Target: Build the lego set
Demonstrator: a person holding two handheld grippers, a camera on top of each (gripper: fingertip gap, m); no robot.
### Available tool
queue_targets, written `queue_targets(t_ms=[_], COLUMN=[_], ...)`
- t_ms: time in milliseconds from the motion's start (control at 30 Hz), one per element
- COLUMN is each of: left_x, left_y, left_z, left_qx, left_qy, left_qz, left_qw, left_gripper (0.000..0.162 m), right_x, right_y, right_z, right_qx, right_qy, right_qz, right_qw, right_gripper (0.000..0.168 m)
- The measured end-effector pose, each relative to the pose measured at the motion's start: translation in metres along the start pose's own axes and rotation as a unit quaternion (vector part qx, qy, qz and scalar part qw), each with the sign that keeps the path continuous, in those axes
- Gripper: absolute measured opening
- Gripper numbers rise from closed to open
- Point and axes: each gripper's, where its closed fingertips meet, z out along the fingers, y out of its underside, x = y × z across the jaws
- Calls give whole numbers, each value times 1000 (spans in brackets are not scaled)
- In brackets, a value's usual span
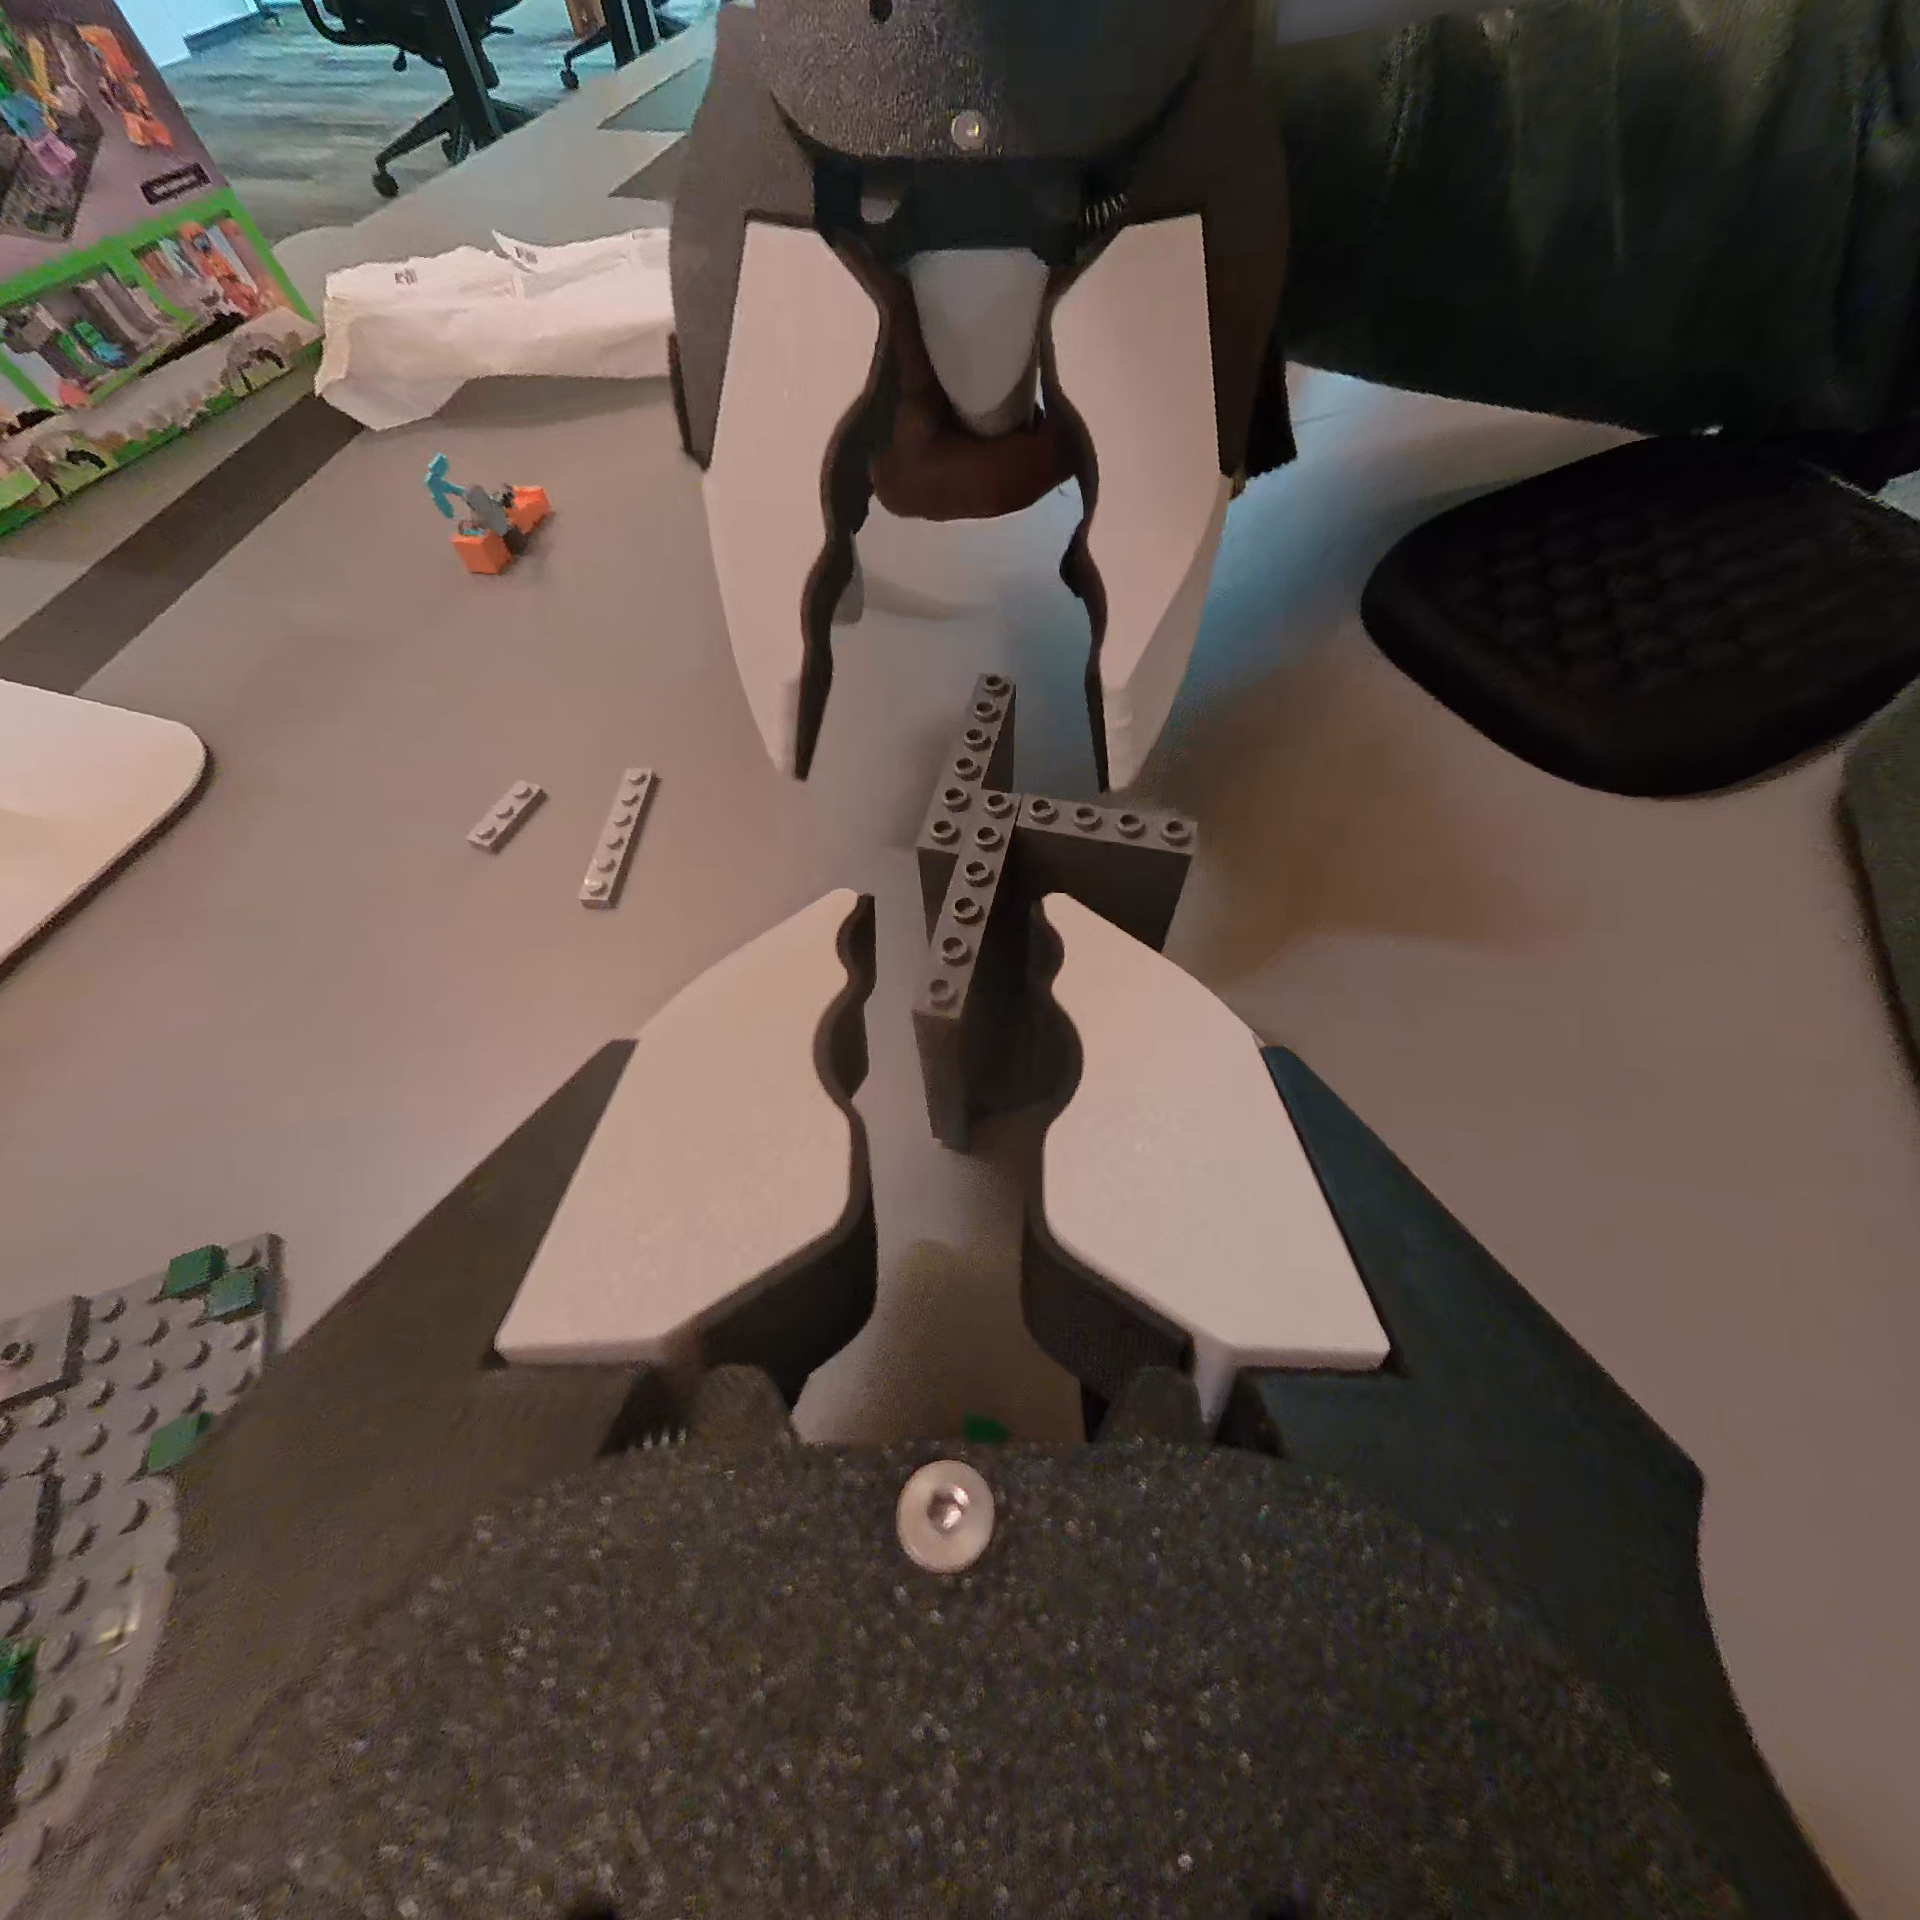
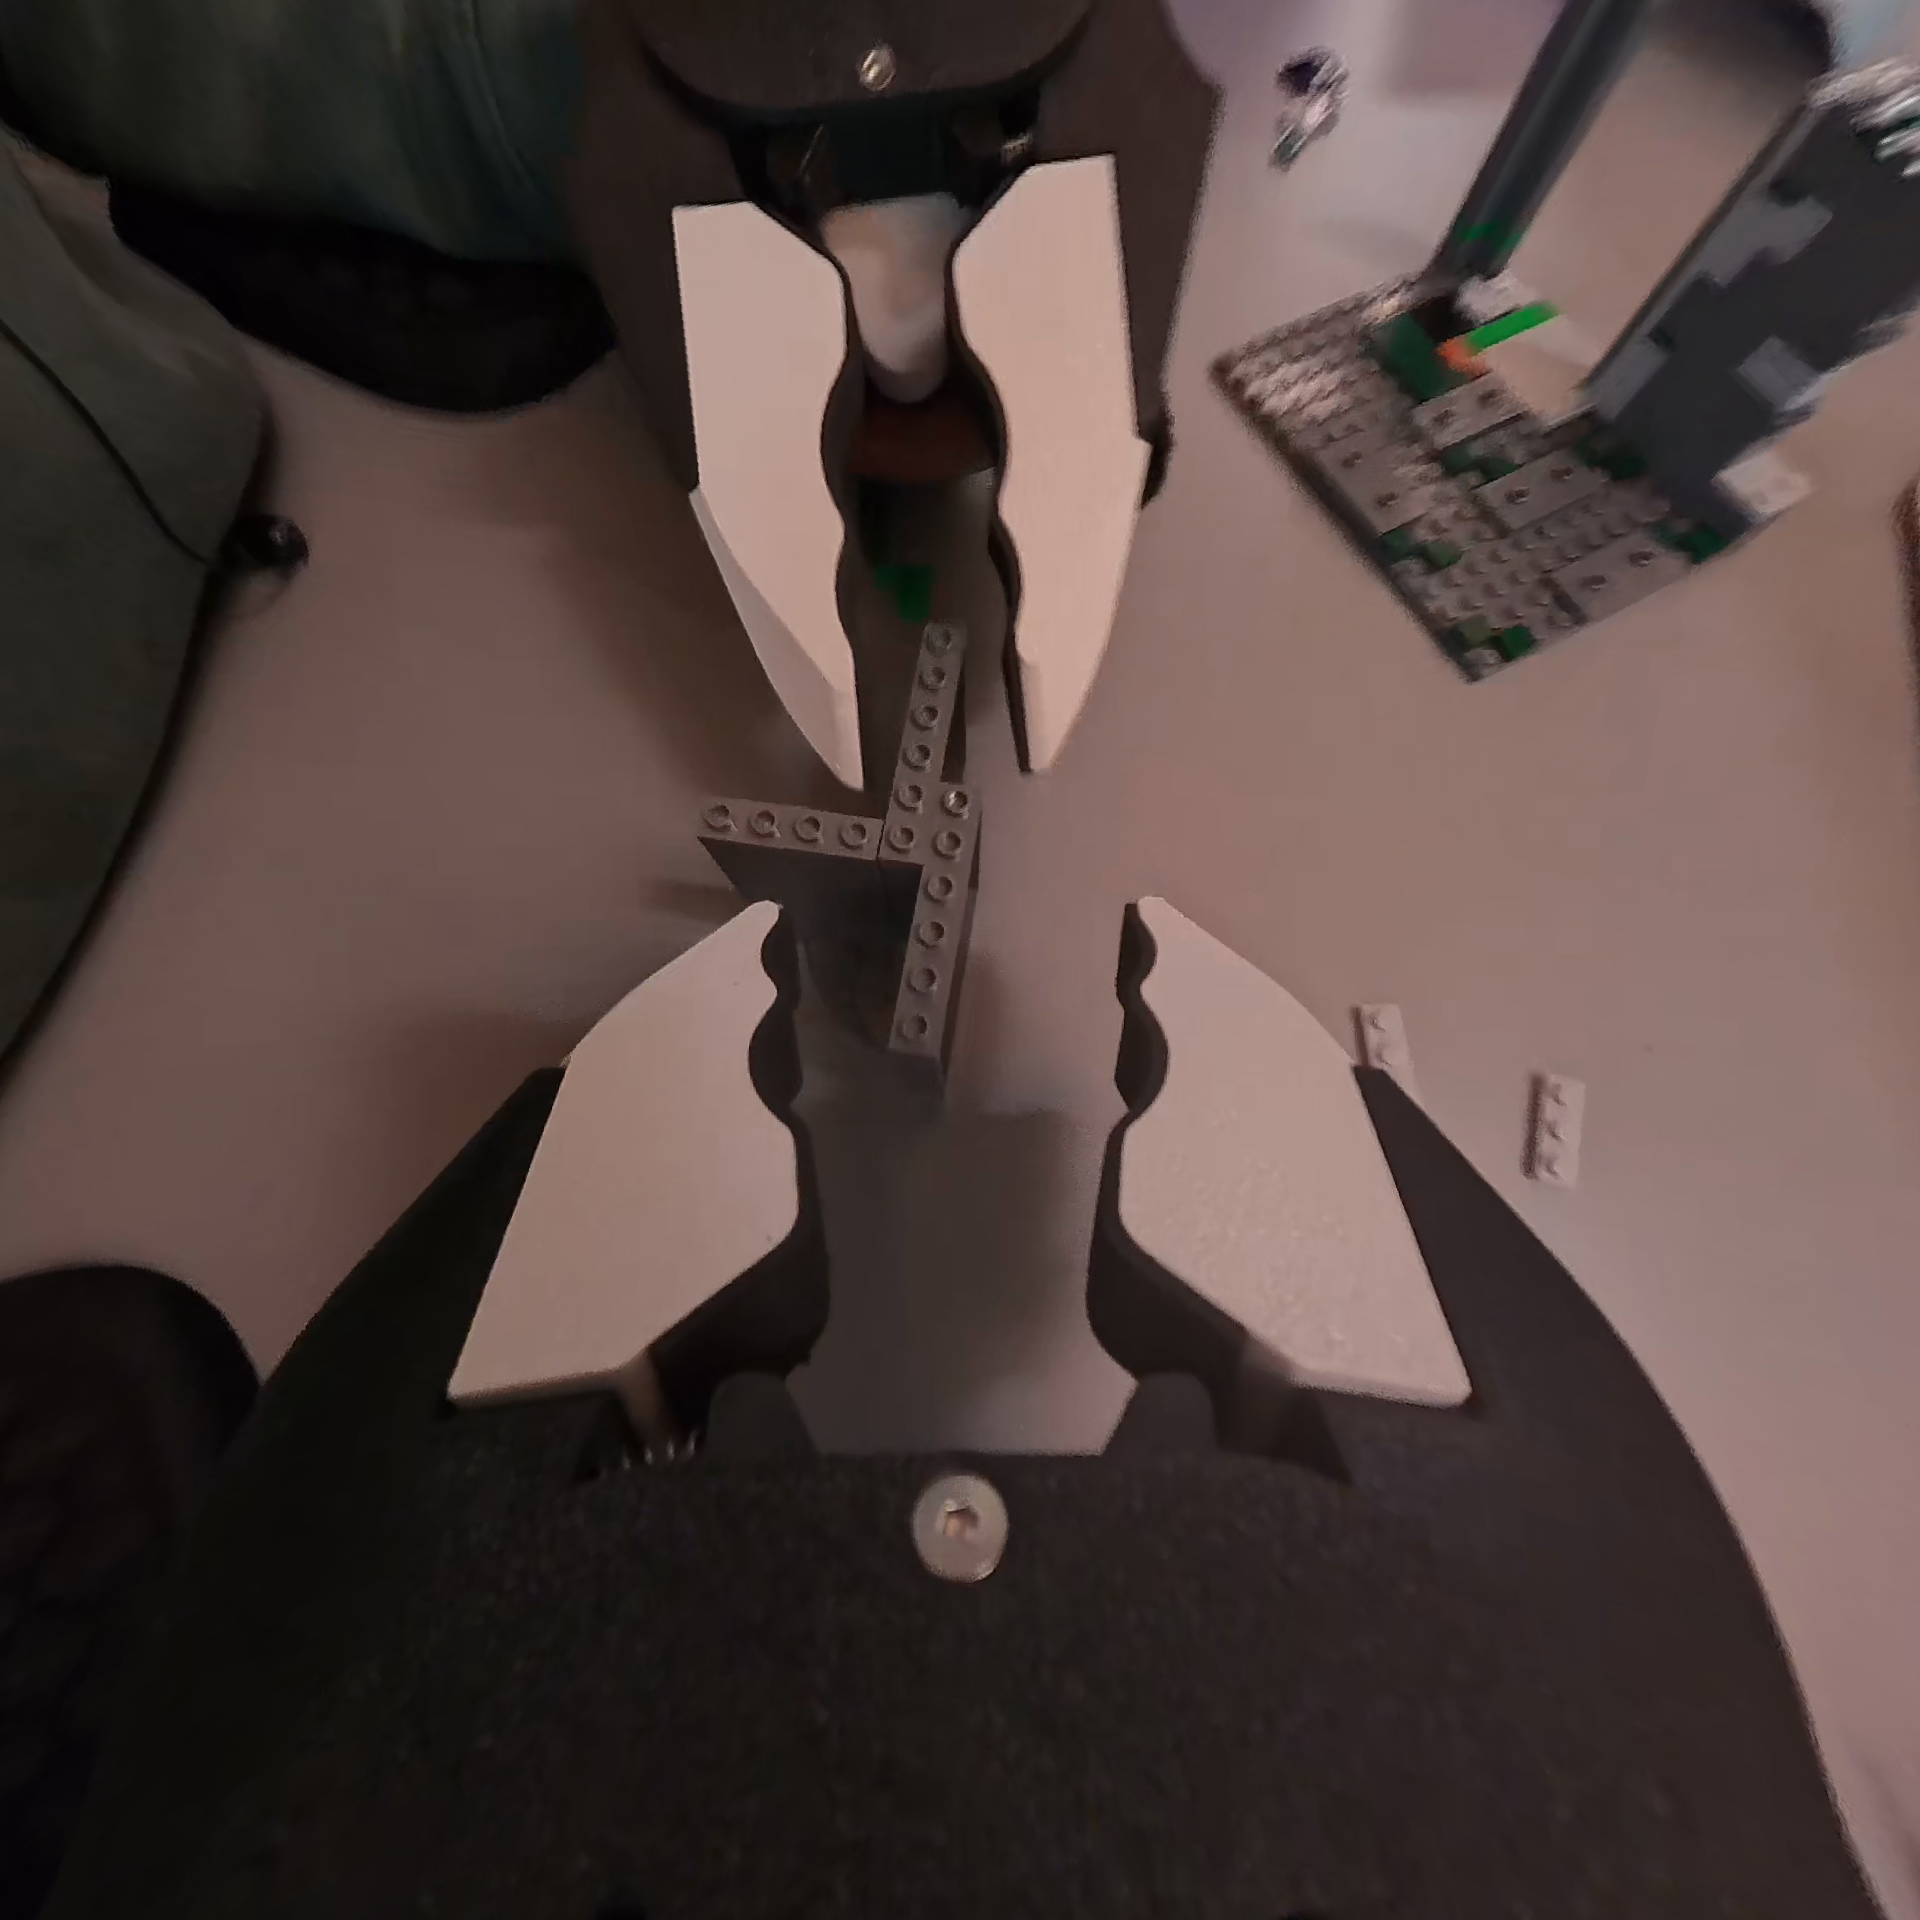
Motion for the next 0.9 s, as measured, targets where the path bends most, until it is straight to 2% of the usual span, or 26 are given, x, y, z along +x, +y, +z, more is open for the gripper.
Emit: queue_targets(t_ms=[133, 300, 500, 733, 900], left_x=[0, -2, -3, 1, 2], left_y=[-9, -7, 11, 15, 15], left_z=[-14, -24, -15, -9, -9], left_qx=[4, -1, -28, -39, -44], left_qy=[-1, -17, -9, -10, -12], left_qz=[10, 16, 13, 27, 32], left_qw=[1000, 1000, 999, 999, 998], left_gripper=[27, 24, 24, 11, 11], right_x=[1, -4, -17, -15, -8], right_y=[-6, 12, 28, 29, 34], right_z=[-24, -42, -29, -22, -25], right_qx=[44, 51, 44, 63, 85], right_qy=[47, 130, 186, 197, 211], right_qz=[30, 85, 140, 150, 160], right_qw=[997, 987, 972, 967, 960], right_gripper=[56, 48, 43, 42, 41])
